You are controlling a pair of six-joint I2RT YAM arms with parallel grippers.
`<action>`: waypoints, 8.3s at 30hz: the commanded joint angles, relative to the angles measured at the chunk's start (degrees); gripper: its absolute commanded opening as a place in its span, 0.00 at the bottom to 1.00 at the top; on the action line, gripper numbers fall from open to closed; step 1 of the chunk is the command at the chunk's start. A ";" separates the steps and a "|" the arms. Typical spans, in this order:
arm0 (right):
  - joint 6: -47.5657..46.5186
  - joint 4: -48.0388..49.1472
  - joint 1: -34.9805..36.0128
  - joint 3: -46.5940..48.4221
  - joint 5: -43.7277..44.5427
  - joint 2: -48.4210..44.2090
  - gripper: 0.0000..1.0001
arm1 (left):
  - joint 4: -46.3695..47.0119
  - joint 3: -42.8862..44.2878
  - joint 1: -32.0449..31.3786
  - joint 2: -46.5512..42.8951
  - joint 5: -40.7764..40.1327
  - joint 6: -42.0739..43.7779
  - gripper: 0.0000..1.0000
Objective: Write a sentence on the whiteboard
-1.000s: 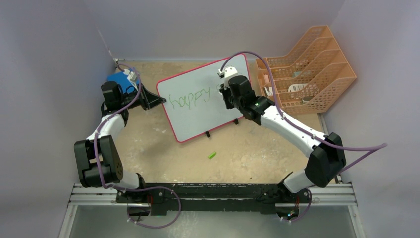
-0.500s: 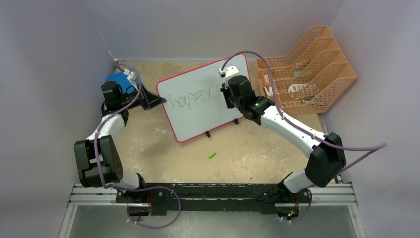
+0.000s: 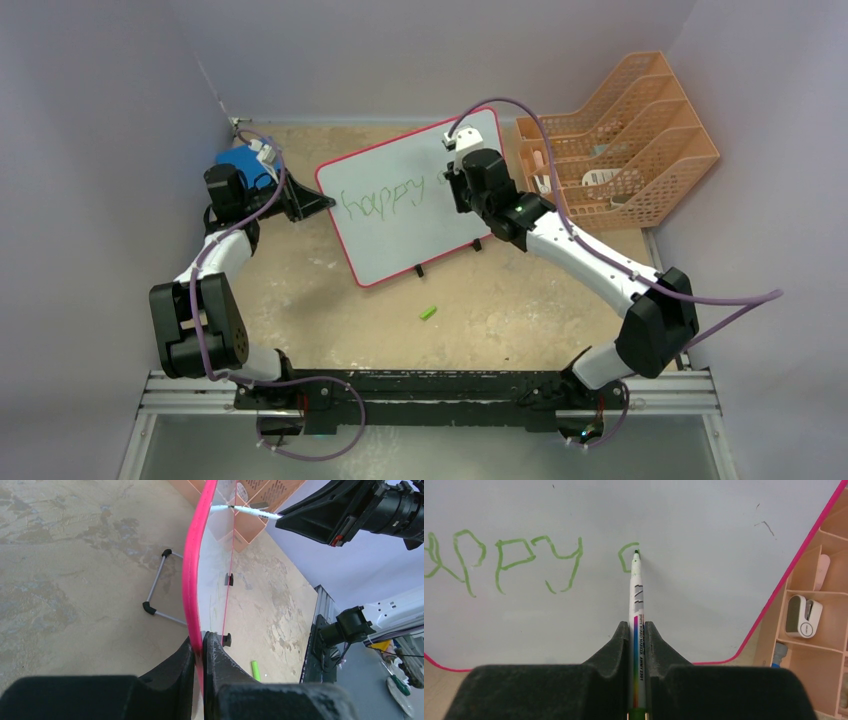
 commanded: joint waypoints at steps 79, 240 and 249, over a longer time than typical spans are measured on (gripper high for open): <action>1.42 1.70 -0.30 1.24 0.25 -0.23 0.00 | 0.55 1.39 -0.77 -1.17 -0.38 2.40 0.00; 2.01 1.00 -2.73 -2.96 1.36 -1.64 0.00 | 0.26 1.48 -0.78 -1.33 -0.51 2.58 0.00; 1.65 2.65 -2.90 -1.15 1.75 -1.78 0.00 | 0.26 1.50 -0.78 -1.34 -0.54 2.58 0.00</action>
